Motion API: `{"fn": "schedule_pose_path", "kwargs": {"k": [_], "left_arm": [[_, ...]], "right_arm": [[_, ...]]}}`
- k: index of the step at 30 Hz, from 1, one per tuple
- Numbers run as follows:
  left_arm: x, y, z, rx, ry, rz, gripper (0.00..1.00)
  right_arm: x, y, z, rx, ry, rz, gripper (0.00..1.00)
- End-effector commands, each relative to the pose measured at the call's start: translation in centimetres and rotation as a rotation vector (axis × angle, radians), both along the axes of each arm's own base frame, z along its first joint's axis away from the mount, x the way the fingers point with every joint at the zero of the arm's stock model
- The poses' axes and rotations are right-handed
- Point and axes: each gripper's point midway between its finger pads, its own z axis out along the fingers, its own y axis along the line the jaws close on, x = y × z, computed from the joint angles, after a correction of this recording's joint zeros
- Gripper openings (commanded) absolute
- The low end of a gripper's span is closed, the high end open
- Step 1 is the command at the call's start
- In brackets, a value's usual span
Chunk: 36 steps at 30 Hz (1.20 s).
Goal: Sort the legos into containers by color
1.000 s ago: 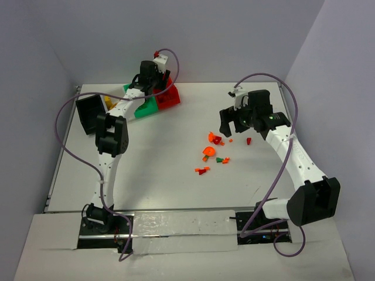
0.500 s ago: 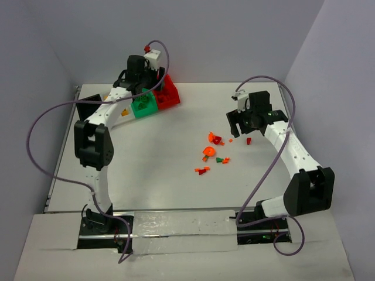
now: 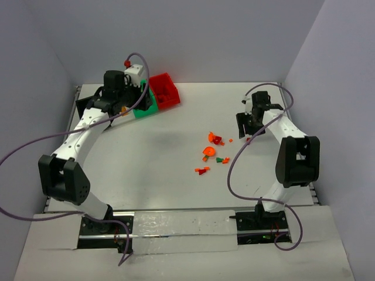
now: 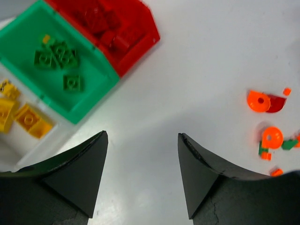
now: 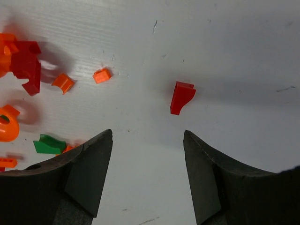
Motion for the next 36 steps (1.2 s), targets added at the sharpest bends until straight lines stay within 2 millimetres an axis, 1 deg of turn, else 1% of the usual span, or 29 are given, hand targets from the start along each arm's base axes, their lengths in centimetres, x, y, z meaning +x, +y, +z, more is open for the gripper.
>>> {"fn": "schedule_pose_path", "kwargs": {"k": [1,3,5,8,9,12,16,22,23,24,25,30,36], "left_arm": [[-2.2,1.8,2.8,0.002,-0.064,0.011,0.7],[-3.0,1.7,3.3,-0.004,-0.07,-0.006,0.7],[-3.3,1.6,3.4,-0.009,-0.069,-0.015,0.69],[-3.6,1.3,2.5,-0.03,-0.046,-0.021,0.68],[-3.8,1.0,1.8,-0.043,-0.029,-0.026,0.67],[-3.7,0.4,1.1,-0.086,-0.002,-0.029,0.66],[-3.2,0.2,1.4,-0.096,0.0,-0.024,0.66],[-2.6,0.3,1.7,-0.07,0.011,-0.024,0.66],[-2.7,0.3,1.7,-0.07,0.011,-0.024,0.66],[-2.7,0.3,1.5,-0.069,0.01,-0.027,0.66],[-2.8,0.2,1.4,-0.072,0.012,-0.029,0.66],[-3.3,-0.1,0.5,-0.088,0.041,-0.044,0.66],[-3.3,-0.3,0.2,-0.087,0.053,-0.053,0.66]], "right_arm": [[1.7,0.2,-0.5,0.032,-0.011,-0.071,0.67],[2.1,0.1,-1.2,0.029,-0.007,-0.092,0.65],[2.4,-0.2,-1.6,0.016,-0.014,-0.103,0.63],[2.9,-1.0,-2.3,-0.028,-0.028,-0.121,0.61],[2.9,-1.4,-2.6,-0.045,-0.025,-0.128,0.6],[2.7,-1.7,-3.3,-0.056,-0.022,-0.148,0.59],[2.8,-2.3,-3.5,-0.081,-0.04,-0.168,0.58],[2.5,-2.5,-4.3,-0.086,-0.026,-0.188,0.56],[2.5,-2.7,-4.4,-0.086,-0.026,-0.196,0.56],[2.3,-3.4,-4.6,-0.084,-0.02,-0.216,0.56],[2.1,-3.4,-5.0,-0.084,-0.007,-0.217,0.55],[1.7,-3.4,-5.9,-0.082,0.019,-0.218,0.53],[1.6,-3.3,-6.8,-0.066,0.037,-0.216,0.48]]}}
